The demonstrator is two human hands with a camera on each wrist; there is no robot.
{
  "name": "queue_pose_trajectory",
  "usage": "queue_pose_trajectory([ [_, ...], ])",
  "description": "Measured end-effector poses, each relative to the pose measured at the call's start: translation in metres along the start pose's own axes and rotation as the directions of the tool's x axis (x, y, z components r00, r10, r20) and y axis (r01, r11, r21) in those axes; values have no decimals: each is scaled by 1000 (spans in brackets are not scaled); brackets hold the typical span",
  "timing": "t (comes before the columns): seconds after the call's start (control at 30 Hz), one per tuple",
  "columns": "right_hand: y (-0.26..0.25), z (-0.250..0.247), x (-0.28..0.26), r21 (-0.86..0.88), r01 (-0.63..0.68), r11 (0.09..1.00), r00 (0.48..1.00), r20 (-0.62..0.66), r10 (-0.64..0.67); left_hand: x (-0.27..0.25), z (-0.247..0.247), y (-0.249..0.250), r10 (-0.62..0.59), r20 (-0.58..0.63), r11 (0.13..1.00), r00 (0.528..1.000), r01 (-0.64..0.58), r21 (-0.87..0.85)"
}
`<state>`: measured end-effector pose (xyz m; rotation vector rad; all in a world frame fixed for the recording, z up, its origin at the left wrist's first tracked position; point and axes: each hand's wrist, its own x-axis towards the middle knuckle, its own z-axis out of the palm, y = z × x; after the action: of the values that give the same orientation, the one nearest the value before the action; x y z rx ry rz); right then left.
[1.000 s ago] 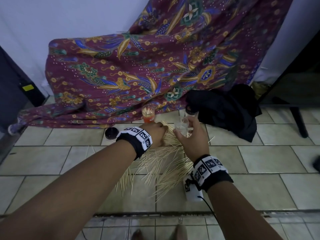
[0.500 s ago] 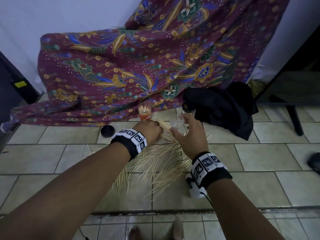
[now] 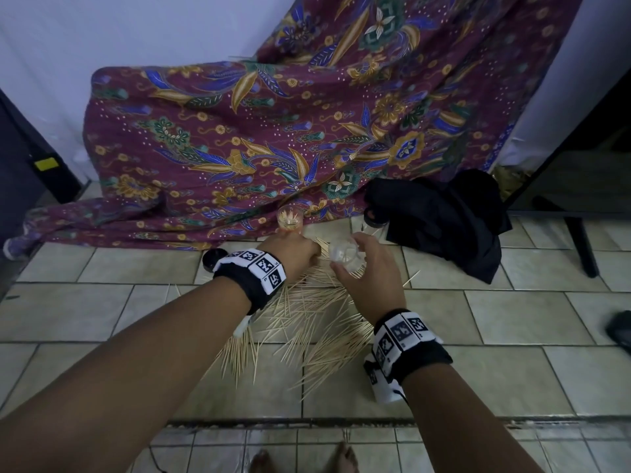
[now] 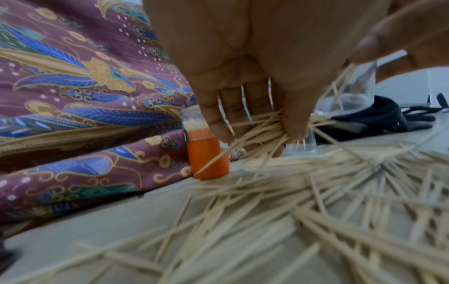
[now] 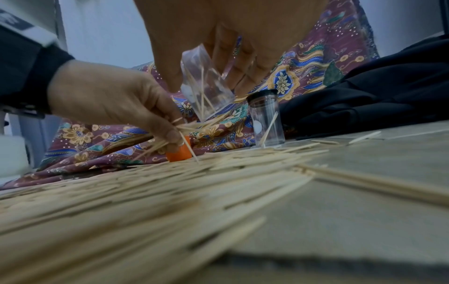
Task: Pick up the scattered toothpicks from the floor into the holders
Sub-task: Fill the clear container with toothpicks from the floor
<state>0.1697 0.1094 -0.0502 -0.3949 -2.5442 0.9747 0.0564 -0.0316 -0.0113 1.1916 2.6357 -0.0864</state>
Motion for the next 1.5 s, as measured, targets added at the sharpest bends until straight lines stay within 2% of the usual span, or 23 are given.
queue_pose_trajectory([
  [0.2, -4, 0, -2, 10, 27, 1000, 999, -19, -27, -8, -20, -16, -11, 46, 995, 999, 15, -103],
  [0.47, -2, -2, 0, -1, -52, 999, 999, 4, 52, -26, -61, -35, 6, 15, 988, 1000, -4, -154],
  [0.57, -3, 0, 0, -28, -37, 999, 999, 18, 38, -26, -75, -35, 74, 22, 994, 997, -71, -87],
  [0.7, -5, 0, -1, -42, -15, 999, 1000, 19, 16, -22, -86, -27, 138, 92, 990, 986, -139, 11],
  [0.87, -2, -2, 0, -40, -56, 998, 998, 17, 56, -19, -98, -25, 197, 56, 980, 979, -199, 32],
  [1.0, -3, -3, 0, -44, -58, 997, 998, 32, 59, -17, -101, -27, 213, 81, 976, 974, -216, 29],
  [1.13, -11, -3, 1, -43, -14, 999, 997, 69, 16, -9, -100, -13, 223, 183, 959, 958, -250, 138],
  [1.27, -17, -3, 1, -58, 8, 998, 996, 85, -3, 0, -96, 8, 212, 235, 938, 949, -265, 224],
  [1.5, -16, 2, 3, -64, 19, 998, 997, 69, -15, 4, -96, 31, 220, 202, 916, 954, -273, 293],
])
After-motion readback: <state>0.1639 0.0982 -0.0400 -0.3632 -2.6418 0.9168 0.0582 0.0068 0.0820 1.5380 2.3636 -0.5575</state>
